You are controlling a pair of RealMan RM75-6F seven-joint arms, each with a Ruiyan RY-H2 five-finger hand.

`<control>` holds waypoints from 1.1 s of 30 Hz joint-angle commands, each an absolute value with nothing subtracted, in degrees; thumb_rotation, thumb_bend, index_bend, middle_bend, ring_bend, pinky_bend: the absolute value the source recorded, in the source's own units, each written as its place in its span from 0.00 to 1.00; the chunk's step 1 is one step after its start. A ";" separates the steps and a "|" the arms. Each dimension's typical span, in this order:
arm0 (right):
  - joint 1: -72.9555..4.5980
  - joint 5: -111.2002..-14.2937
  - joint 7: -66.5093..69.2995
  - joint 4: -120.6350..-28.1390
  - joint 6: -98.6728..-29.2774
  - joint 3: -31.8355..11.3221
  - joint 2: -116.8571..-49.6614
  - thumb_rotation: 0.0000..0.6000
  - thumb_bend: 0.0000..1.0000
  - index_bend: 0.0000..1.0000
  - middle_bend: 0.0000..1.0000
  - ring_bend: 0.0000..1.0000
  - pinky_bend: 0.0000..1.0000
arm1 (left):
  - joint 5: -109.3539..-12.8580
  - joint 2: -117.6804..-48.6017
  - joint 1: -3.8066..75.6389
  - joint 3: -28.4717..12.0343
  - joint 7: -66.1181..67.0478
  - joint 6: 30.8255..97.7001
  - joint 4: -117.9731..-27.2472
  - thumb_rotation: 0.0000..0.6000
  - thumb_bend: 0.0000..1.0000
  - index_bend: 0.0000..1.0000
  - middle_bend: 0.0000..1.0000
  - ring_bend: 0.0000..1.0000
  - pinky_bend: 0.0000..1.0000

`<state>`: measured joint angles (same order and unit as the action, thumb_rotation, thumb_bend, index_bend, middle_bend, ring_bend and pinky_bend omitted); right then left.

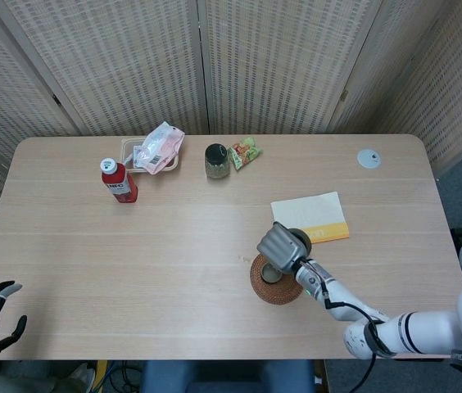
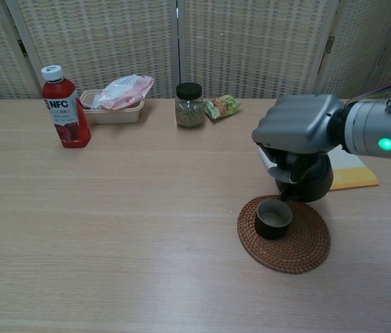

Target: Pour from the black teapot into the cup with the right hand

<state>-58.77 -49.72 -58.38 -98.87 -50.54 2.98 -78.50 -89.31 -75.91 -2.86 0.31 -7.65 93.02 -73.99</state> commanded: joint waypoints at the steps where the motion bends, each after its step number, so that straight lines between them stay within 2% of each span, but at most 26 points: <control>1: -59.61 -48.72 -59.72 -99.33 -51.11 3.35 -78.79 0.73 0.60 0.99 0.93 0.90 0.47 | -89.29 -76.00 -2.94 0.32 -7.82 93.09 -73.78 1.00 0.36 0.25 0.20 0.21 0.08; 33: -65.37 -42.87 -69.56 -101.40 -55.22 6.83 -80.24 0.73 0.58 0.99 0.93 0.91 0.49 | -88.87 -76.90 -3.86 0.27 -9.62 93.53 -71.67 1.00 0.36 0.25 0.20 0.21 0.08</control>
